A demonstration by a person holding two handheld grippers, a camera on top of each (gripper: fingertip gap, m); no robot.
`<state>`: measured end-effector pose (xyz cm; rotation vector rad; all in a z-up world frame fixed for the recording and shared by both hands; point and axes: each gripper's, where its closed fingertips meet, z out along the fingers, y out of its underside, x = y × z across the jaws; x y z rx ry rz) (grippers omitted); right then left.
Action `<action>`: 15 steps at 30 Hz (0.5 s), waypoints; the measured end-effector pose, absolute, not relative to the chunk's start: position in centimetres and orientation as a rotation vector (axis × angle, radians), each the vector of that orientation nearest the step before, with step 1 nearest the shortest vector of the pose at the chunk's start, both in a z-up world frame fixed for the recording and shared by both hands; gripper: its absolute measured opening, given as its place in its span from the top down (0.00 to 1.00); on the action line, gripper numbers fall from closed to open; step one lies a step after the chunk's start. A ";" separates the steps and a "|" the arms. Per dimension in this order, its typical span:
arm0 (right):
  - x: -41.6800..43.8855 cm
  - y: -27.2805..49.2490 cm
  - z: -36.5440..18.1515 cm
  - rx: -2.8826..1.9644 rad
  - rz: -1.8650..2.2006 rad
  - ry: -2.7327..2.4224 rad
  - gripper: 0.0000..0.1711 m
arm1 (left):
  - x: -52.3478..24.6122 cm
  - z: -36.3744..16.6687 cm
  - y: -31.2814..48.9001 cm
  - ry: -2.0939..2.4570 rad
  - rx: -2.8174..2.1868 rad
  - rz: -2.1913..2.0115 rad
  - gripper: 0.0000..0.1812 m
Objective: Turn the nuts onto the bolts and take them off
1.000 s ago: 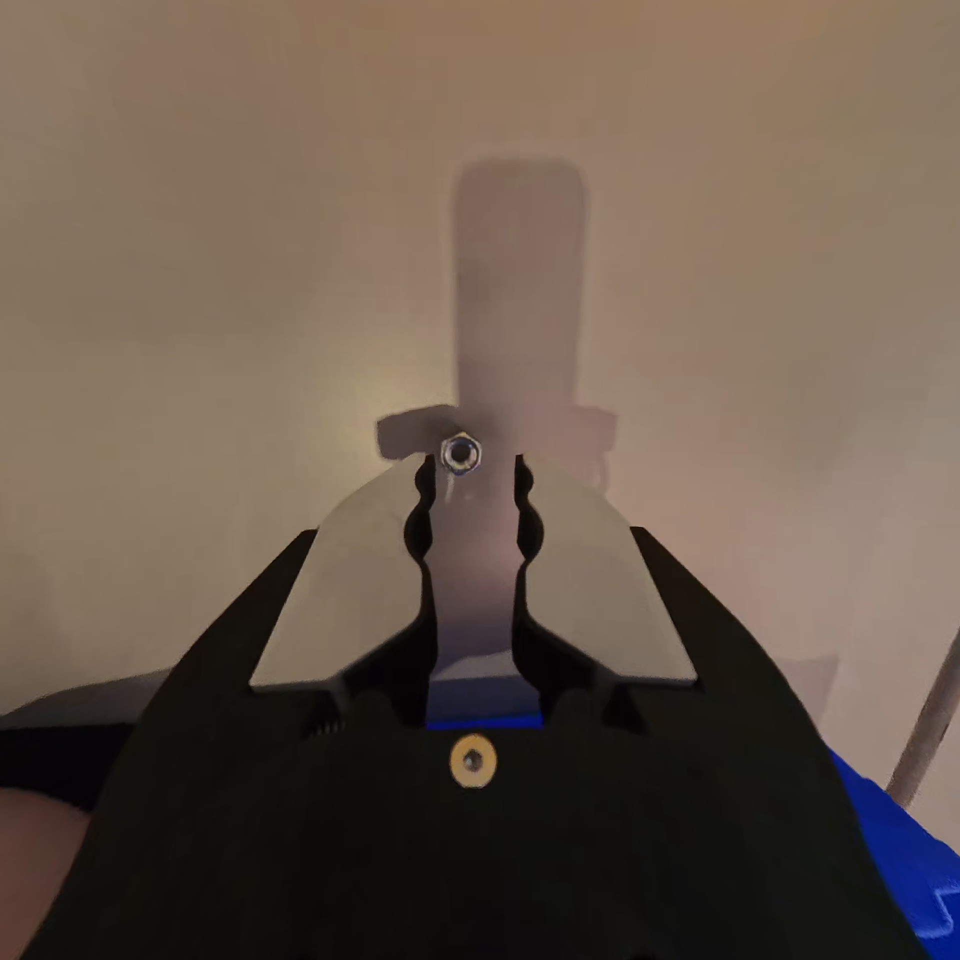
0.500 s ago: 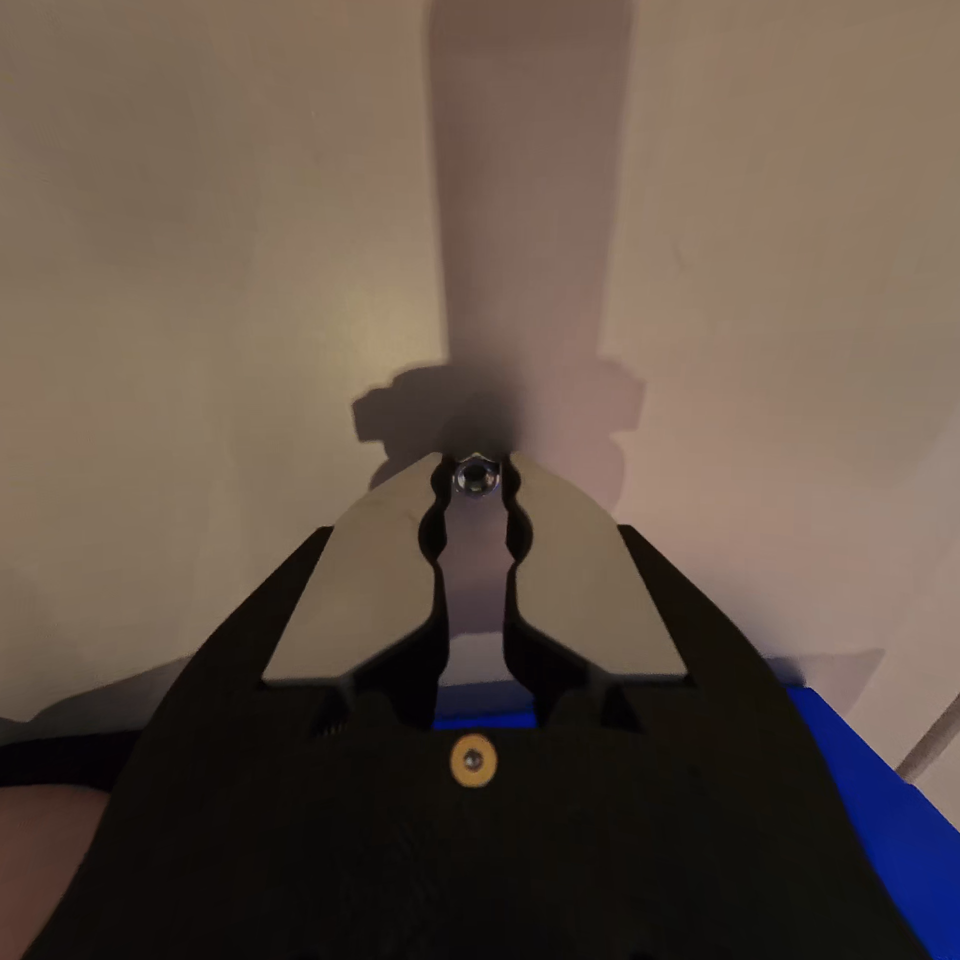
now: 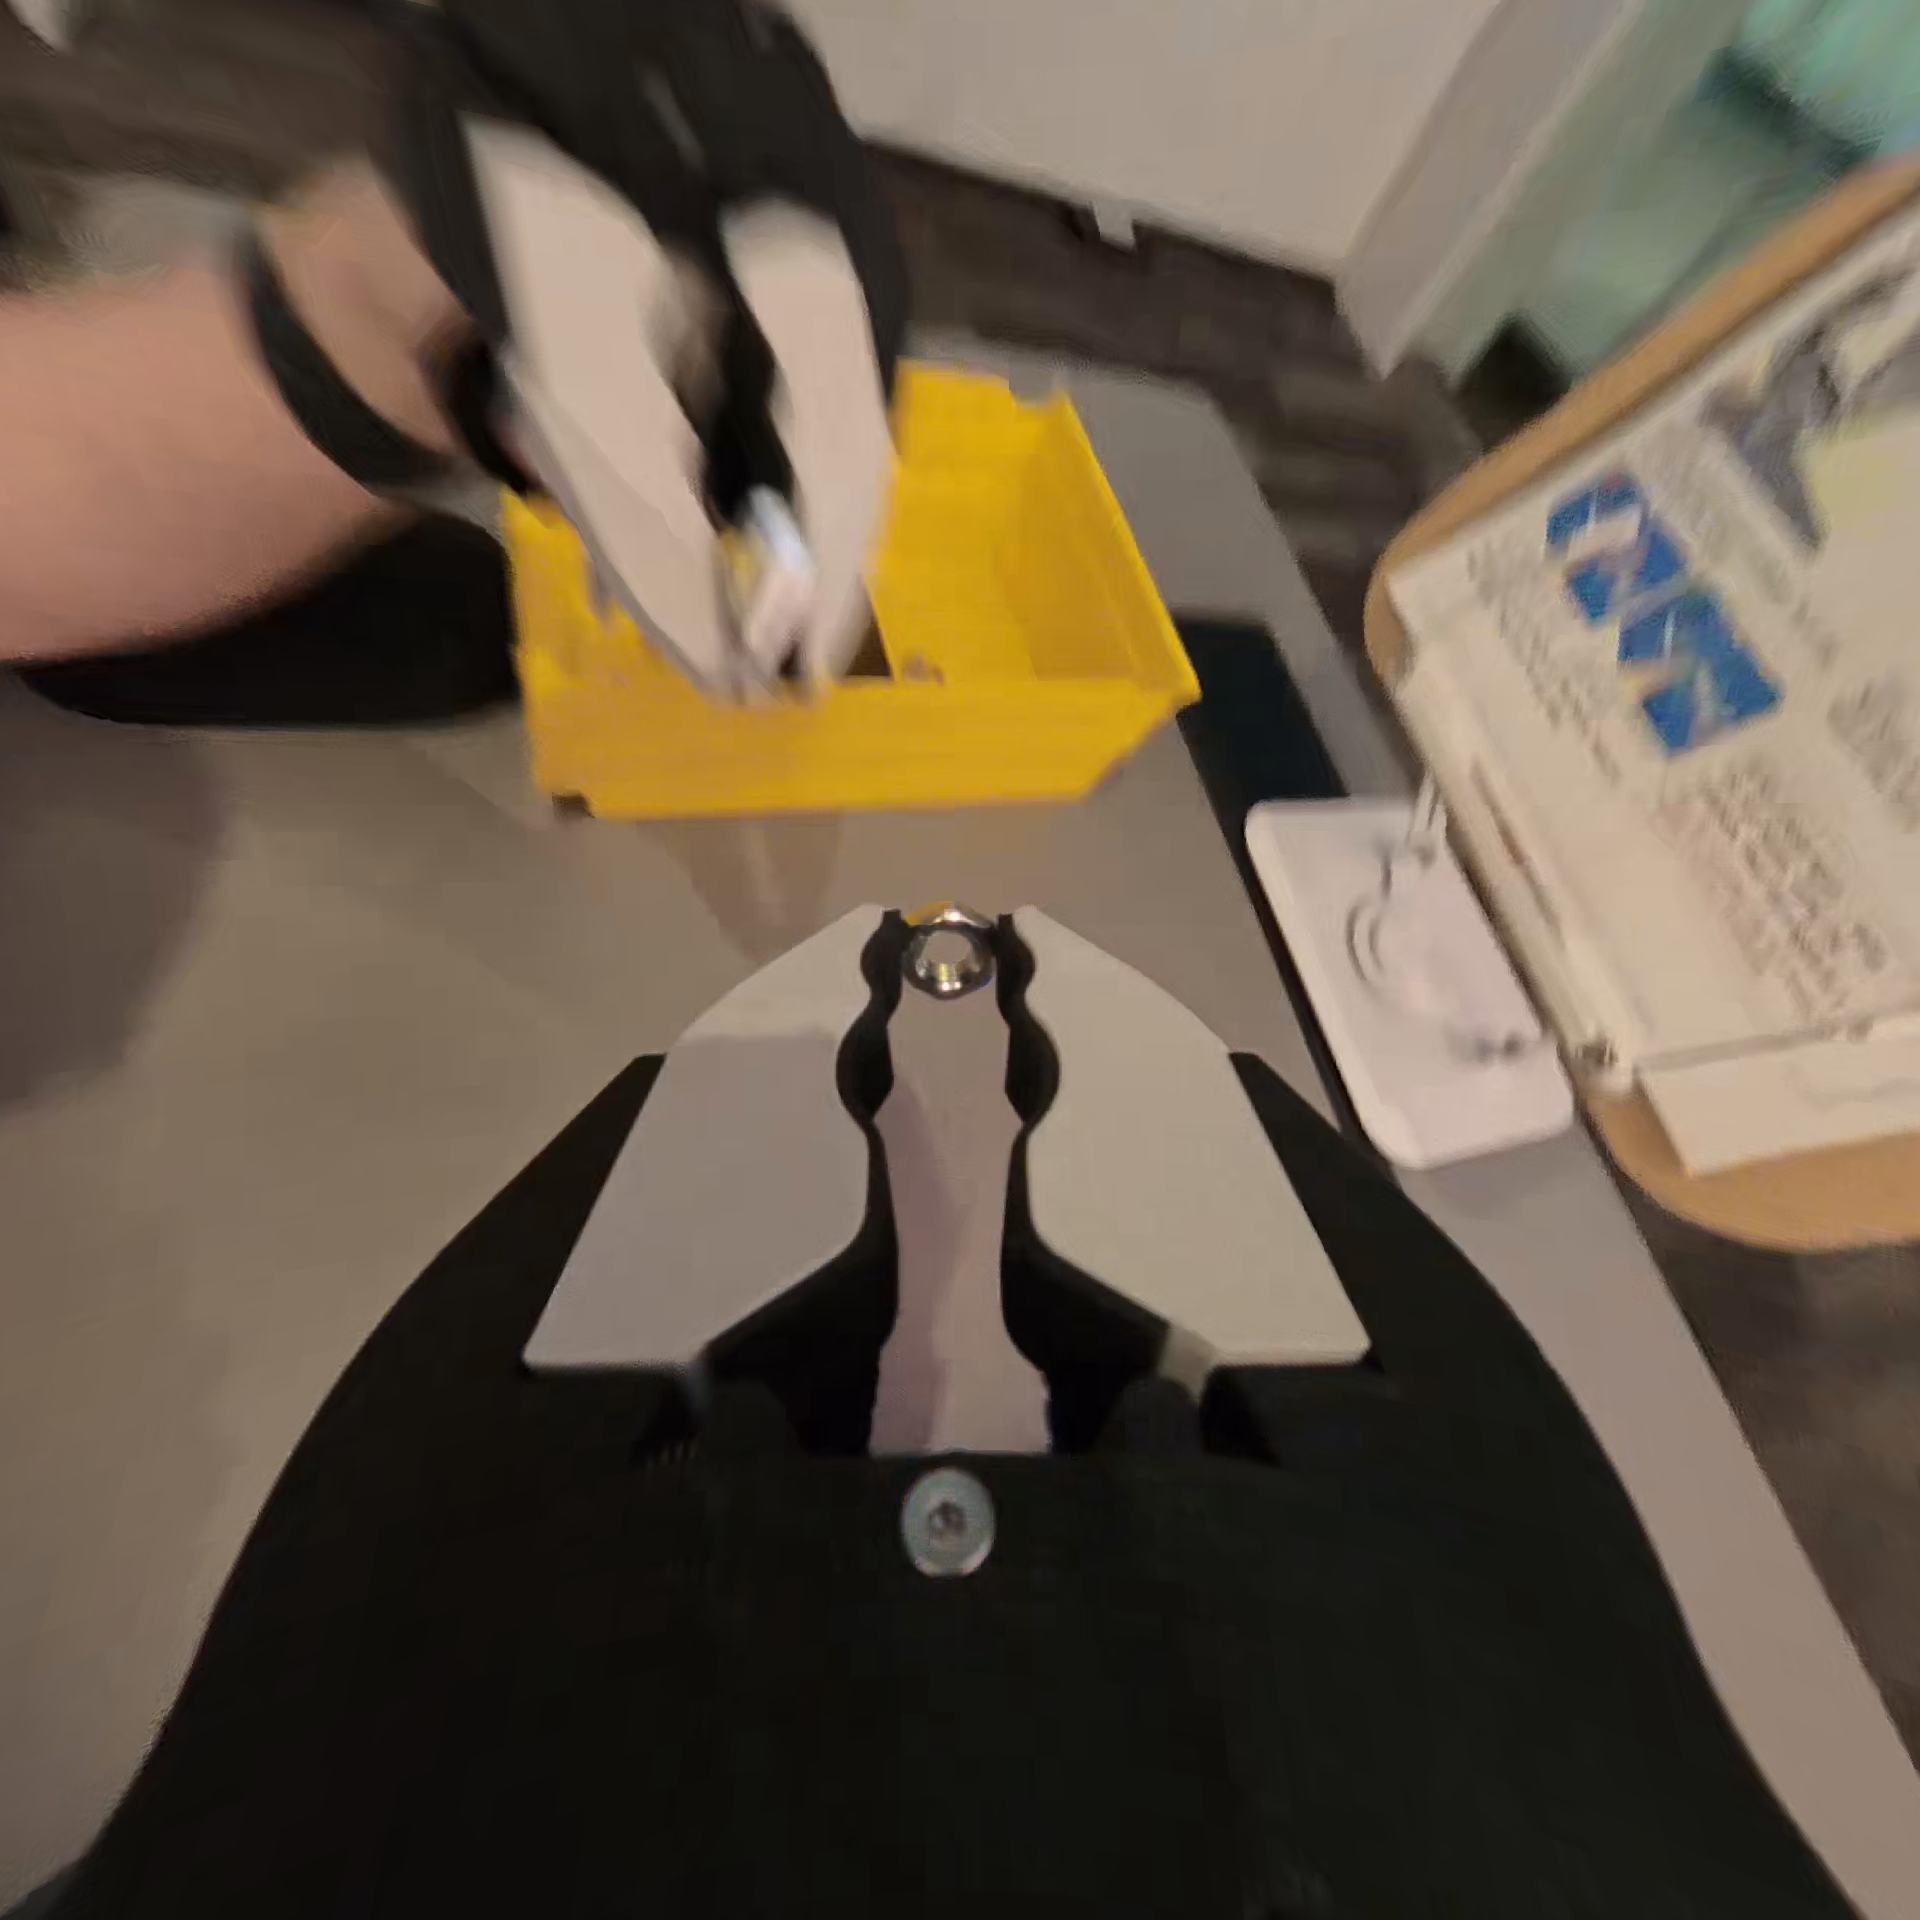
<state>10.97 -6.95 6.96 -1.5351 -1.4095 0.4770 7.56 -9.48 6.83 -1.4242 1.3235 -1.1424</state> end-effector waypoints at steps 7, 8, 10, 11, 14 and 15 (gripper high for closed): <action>15.1 -10.9 5.3 -1.397 0.196 -1.730 0.89 | 14.5 3.0 -9.4 1.186 -1.354 -1.177 0.95; 15.7 -10.6 4.4 -1.402 0.140 -1.768 0.89 | 15.3 2.1 -9.4 1.166 -1.346 -1.167 0.95; 16.7 -9.9 3.1 -1.440 0.064 -1.809 0.89 | 16.6 0.1 -9.4 1.159 -1.361 -1.132 0.95; 17.1 -9.5 2.6 -1.472 0.040 -1.819 0.89 | 17.1 -0.9 -9.5 1.174 -1.371 -1.111 0.95; 17.5 -9.6 0.9 -1.527 0.050 -1.887 0.89 | 17.7 -3.0 -9.7 1.231 -1.364 -1.045 0.95; 17.4 -9.8 0.3 -1.535 0.061 -1.918 0.89 | 17.8 -3.4 -9.7 1.248 -1.357 -1.039 0.95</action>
